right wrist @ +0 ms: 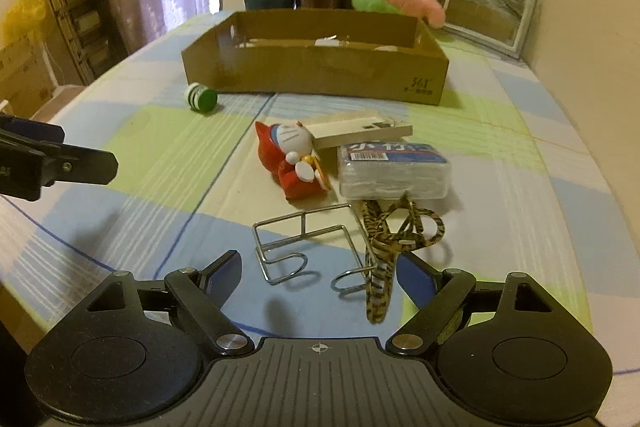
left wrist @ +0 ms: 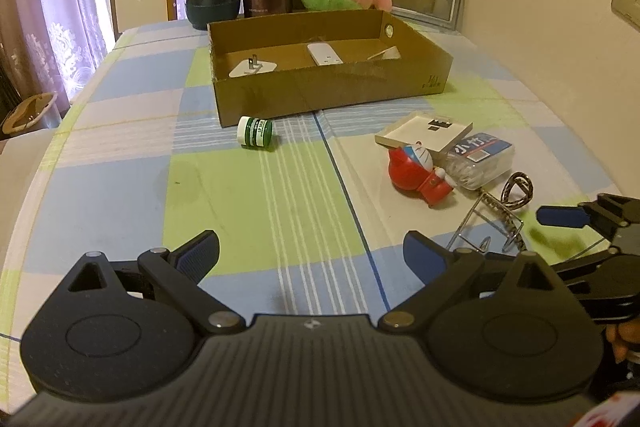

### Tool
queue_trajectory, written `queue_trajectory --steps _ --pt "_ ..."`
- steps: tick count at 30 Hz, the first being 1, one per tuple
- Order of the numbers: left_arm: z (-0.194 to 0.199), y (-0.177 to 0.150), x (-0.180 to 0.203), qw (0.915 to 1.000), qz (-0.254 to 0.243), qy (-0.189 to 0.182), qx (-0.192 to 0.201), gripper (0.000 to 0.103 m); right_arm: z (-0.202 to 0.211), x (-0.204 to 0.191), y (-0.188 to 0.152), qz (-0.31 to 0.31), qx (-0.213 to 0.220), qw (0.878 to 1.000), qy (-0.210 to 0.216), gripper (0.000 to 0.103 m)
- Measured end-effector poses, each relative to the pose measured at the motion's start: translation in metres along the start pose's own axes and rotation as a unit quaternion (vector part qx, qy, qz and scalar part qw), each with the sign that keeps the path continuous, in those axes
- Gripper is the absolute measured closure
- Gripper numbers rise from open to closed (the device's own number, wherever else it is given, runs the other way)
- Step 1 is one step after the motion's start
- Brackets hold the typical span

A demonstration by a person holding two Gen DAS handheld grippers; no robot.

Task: Organize rigid objects
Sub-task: 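Close the right tool on the silver wire stand and lift it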

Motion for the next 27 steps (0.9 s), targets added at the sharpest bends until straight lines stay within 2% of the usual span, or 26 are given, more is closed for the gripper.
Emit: queue_trajectory --steps 6,14,24,26,27 --pt "-0.011 -0.001 -0.001 1.0000 0.002 -0.003 -0.007 0.006 -0.016 0.000 -0.001 0.009 -0.007 1.000 0.007 0.021" --pt "-0.023 -0.006 -0.005 0.9998 0.011 -0.006 -0.019 0.006 -0.019 -0.011 0.002 0.014 -0.006 0.999 0.043 0.021" --pt "-0.029 -0.009 -0.009 0.9996 0.018 -0.005 -0.022 0.006 -0.035 -0.017 0.007 0.005 -0.002 1.000 0.019 0.022" --pt "-0.030 -0.009 -0.011 0.9995 0.021 -0.006 -0.023 0.006 -0.038 -0.018 0.008 -0.001 -0.002 1.000 0.017 0.025" --pt "-0.030 -0.009 -0.011 0.9995 0.021 -0.006 -0.023 0.006 -0.039 -0.017 0.008 -0.005 -0.004 1.000 0.016 0.030"
Point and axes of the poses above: each gripper's, at about its wrist camera, not at the fingertips, and z roughly against the way its jaws point, x to its right, y to its top, the point moved 3 cm from there along -z, roughly the way its jaws point, and after that the axes turned 2 degrees about -y, right-handed, at the moved point
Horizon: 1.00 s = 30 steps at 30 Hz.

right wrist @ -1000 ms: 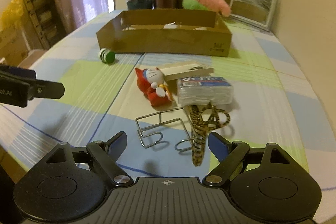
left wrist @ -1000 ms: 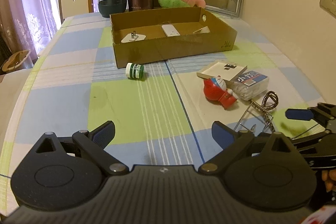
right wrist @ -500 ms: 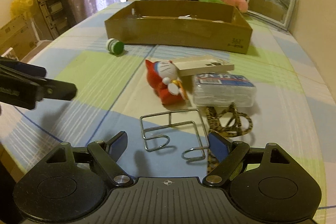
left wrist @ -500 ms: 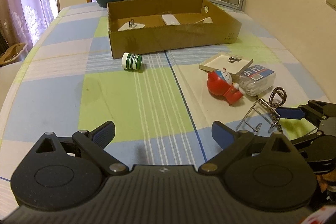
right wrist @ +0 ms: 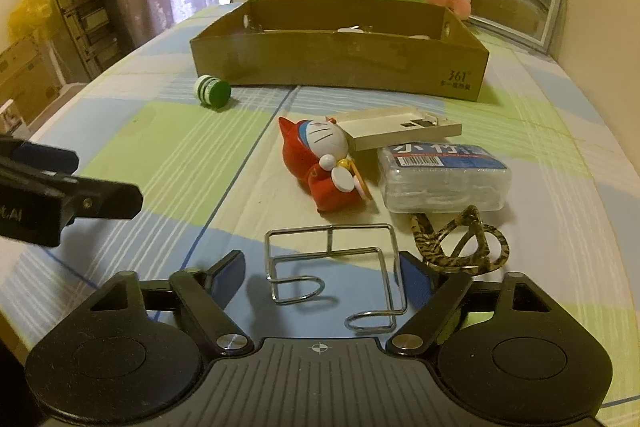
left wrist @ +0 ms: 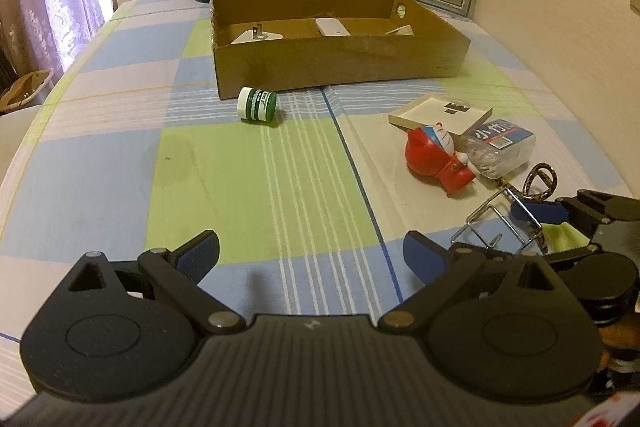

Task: Organize rigid objects
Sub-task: 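Close the right tool on the silver wire stand and lift it, then grasp the red Doraemon figure with the left tool while the right tool holds the wire stand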

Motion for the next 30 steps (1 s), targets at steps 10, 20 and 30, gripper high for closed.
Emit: queue_trajectory --steps 10,20,30 --pt "-0.003 -0.002 -0.002 1.0000 0.002 0.000 -0.003 0.006 -0.001 0.000 0.002 -0.005 0.005 1.000 -0.005 0.039" --pt "-0.006 0.002 0.006 0.9994 -0.016 -0.029 0.010 0.006 0.031 0.011 0.017 -0.022 0.045 0.998 -0.023 0.039" --pt "-0.025 0.025 0.043 0.9893 -0.118 -0.082 0.025 0.006 0.055 0.048 0.028 -0.050 0.062 0.995 -0.066 0.039"
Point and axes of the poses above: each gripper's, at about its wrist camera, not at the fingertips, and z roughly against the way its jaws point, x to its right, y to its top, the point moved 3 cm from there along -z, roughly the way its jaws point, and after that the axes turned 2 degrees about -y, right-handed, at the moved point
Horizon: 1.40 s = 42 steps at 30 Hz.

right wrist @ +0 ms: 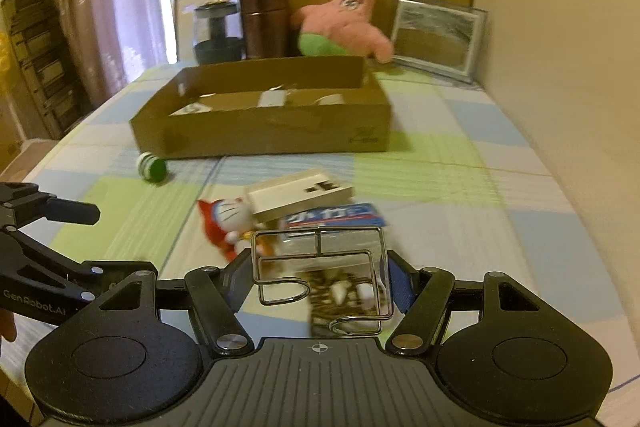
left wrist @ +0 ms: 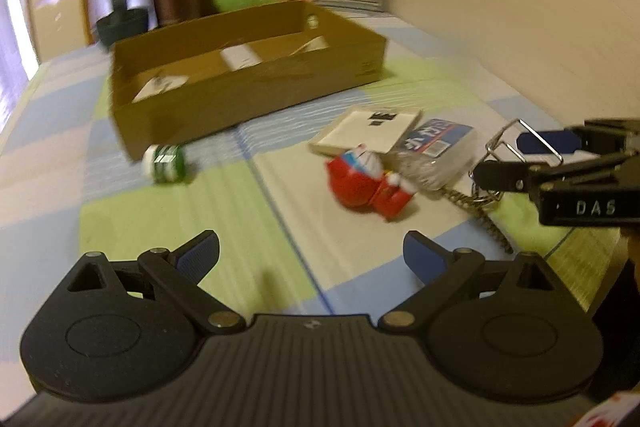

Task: Organize rigid objects
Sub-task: 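Grasp the red Doraemon figure with the left tool while the right tool holds the wire stand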

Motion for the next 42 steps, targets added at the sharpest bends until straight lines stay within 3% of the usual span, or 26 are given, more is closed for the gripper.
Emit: queue_trajectory --steps 16,27,42 --pt "-0.050 0.020 0.027 0.9897 -0.135 -0.047 -0.003 0.007 0.001 0.033 0.001 -0.036 -0.007 0.999 -0.027 0.039" --pt "-0.075 0.024 0.039 0.9832 -0.176 -0.047 -0.003 0.022 -0.006 0.036 0.002 -0.041 -0.013 0.999 -0.031 0.039" --pt "-0.085 0.027 0.043 0.9802 -0.192 -0.048 -0.005 0.032 -0.009 0.039 0.002 -0.048 -0.014 0.998 -0.032 0.039"
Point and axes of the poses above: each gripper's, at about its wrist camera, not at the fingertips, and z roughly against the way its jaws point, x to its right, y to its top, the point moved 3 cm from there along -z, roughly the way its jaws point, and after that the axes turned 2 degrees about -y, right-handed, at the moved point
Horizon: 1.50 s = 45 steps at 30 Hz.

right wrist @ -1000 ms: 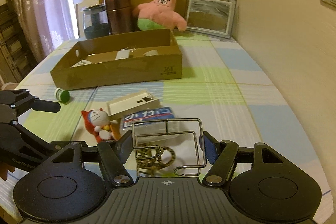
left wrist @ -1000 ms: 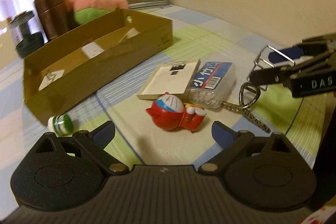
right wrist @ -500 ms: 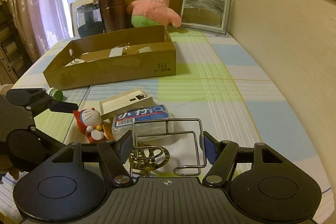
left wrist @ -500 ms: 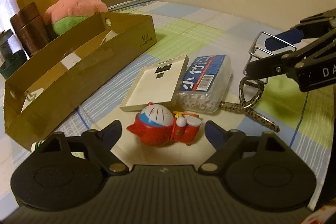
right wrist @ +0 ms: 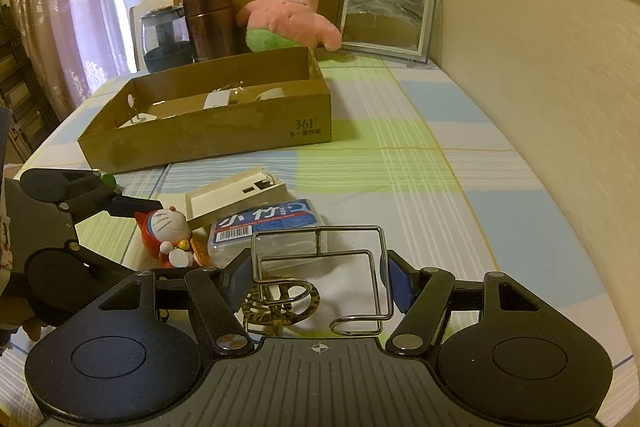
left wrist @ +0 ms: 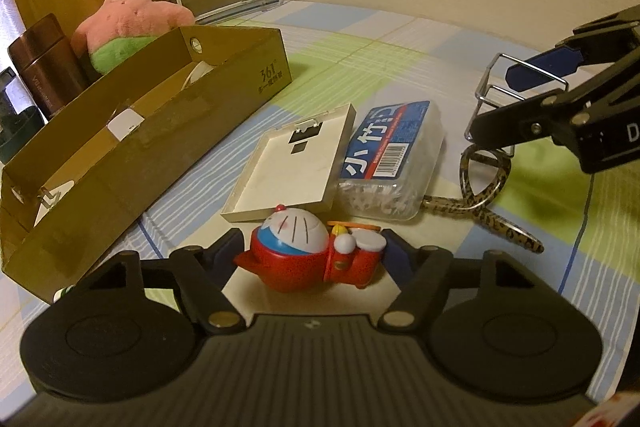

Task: Organize rigid objects
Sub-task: 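Grasp the red Doraemon figure with the left tool while the right tool holds the wire stand, then carry the wire stand and red figure over the cardboard box with both tools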

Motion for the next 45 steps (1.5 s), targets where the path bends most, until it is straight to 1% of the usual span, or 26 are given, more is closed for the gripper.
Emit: queue_trajectory --steps 9,13,20,28,34,37,40,43,45 --pt "-0.003 0.000 -0.003 0.9999 -0.004 -0.016 -0.002 0.033 0.000 0.000 -0.001 -0.002 -0.001 1.000 0.001 0.039" --pt "-0.004 -0.001 -0.003 0.9998 -0.004 -0.017 -0.003 0.034 0.000 0.000 -0.001 -0.002 -0.001 1.000 0.000 0.039" --pt "0.004 -0.006 -0.001 0.9996 0.009 -0.025 -0.006 0.035 0.000 -0.001 -0.001 -0.002 -0.001 1.000 0.002 0.039" --pt "0.023 -0.017 -0.007 0.9980 0.060 -0.013 -0.016 0.035 0.004 -0.007 0.002 0.000 0.002 1.000 0.009 0.039" --pt "0.043 -0.021 -0.020 0.9937 0.110 0.003 -0.021 0.035 0.005 -0.018 0.005 0.005 0.002 1.000 0.020 0.039" --pt "0.055 -0.021 -0.030 0.9893 0.143 0.019 -0.021 0.035 0.006 -0.022 0.009 0.003 0.000 1.000 0.027 0.039" --pt "0.067 -0.020 -0.041 0.9829 0.179 0.037 -0.021 0.035 0.007 -0.027 0.014 0.002 -0.003 0.999 0.034 0.039" --pt "0.077 -0.017 -0.049 0.9778 0.202 0.052 -0.021 0.035 0.008 -0.031 0.019 0.004 -0.005 0.999 0.042 0.039" --pt "0.085 -0.014 -0.053 0.9760 0.207 0.065 -0.019 0.035 0.009 -0.034 0.024 0.005 -0.004 0.999 0.047 0.039"
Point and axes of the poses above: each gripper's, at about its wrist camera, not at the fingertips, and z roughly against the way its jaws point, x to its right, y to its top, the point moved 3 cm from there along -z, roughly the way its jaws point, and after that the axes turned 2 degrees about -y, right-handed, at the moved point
